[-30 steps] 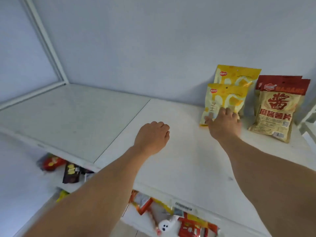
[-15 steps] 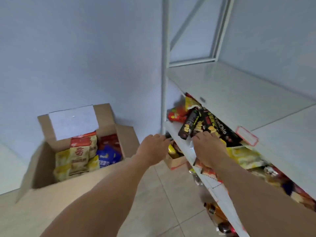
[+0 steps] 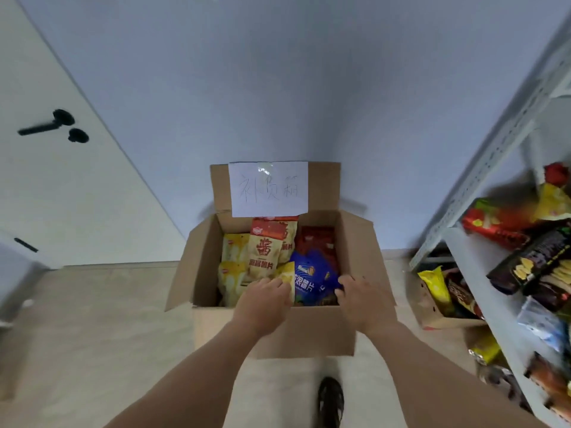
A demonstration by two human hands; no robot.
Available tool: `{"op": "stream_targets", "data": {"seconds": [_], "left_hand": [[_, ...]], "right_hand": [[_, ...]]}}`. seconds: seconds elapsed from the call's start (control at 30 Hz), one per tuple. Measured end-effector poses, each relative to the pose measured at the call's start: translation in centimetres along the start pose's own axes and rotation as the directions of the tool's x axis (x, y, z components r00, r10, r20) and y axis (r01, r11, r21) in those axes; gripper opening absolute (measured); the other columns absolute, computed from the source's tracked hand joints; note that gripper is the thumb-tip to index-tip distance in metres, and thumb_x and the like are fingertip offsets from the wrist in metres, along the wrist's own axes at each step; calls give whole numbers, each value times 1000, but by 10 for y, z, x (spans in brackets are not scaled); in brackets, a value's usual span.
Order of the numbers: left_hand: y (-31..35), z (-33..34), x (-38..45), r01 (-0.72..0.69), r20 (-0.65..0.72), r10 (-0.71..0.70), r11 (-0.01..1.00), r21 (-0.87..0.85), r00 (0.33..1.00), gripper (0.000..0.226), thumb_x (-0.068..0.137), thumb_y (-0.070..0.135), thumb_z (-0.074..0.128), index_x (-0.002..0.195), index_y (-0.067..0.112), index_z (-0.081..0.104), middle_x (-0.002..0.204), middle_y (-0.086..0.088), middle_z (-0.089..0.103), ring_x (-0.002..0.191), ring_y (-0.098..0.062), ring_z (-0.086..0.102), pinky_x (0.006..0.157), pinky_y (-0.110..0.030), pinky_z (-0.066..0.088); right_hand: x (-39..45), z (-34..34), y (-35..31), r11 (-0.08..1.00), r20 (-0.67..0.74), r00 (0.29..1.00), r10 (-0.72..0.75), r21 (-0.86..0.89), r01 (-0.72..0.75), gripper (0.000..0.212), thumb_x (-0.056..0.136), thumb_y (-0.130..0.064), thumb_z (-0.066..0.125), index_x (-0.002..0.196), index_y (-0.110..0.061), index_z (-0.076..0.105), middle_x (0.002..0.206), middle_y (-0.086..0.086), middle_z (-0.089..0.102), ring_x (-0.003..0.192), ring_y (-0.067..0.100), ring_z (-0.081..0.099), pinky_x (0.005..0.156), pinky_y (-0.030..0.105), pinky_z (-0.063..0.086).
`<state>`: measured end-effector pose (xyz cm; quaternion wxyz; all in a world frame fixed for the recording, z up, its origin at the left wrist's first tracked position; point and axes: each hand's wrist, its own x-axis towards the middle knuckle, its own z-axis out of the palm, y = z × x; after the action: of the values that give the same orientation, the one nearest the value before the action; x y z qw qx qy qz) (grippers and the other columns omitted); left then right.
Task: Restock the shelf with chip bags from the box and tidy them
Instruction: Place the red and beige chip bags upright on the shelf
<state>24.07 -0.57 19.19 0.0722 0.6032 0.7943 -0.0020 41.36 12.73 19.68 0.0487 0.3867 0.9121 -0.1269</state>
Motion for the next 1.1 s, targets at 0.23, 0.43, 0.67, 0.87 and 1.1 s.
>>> {"op": "stream_targets", "data": {"seconds": [0.23, 0.43, 0.67, 0.87, 1.1], "left_hand": [[-91, 73, 94, 435, 166, -403, 854, -286, 900, 37, 104, 46, 44, 133, 27, 54, 131, 8, 59, 117, -14, 57, 90, -30, 49], [-167, 164, 171, 694, 418, -563, 481, -535, 713, 88, 91, 56, 65, 159, 18, 24, 158, -2, 34, 145, -24, 36, 112, -40, 37], [-236, 282, 242, 728, 539, -573, 156, -668, 617, 121, 65, 53, 90, 159, 19, 23, 152, -1, 46, 139, -22, 45, 115, -42, 42], [-256, 314, 250, 794, 602, -535, 265, -547, 593, 101, 63, 57, 87, 146, 20, 43, 141, -7, 52, 133, -28, 49, 113, -42, 43], [-281, 268, 205, 768, 721, -304, 58, -638, 622, 28, 87, 21, 79, 111, 28, 66, 109, 8, 75, 106, -15, 68, 92, -32, 54]], "right_hand": [[172, 84, -15, 907, 248, 963, 103, 373, -193, 45, 102, -42, 49, 139, -17, 49, 132, 3, 60, 120, 23, 56, 95, 38, 48], [300, 161, -32, 675, 389, 894, 222, 600, -429, 65, 100, -47, 53, 152, -13, 34, 151, 8, 48, 135, 26, 48, 105, 36, 40], [398, 261, -31, 367, 443, 834, 328, 754, -545, 96, 81, -69, 62, 156, -20, 29, 155, 6, 43, 138, 28, 45, 111, 44, 41], [415, 295, -33, 164, 555, 788, 267, 780, -604, 60, 88, -55, 66, 136, -20, 54, 119, -4, 65, 100, 13, 63, 76, 24, 52], [394, 280, -55, 16, 566, 778, 271, 806, -592, 43, 88, -45, 71, 122, -20, 64, 114, 1, 72, 102, 20, 69, 88, 41, 59]]}}
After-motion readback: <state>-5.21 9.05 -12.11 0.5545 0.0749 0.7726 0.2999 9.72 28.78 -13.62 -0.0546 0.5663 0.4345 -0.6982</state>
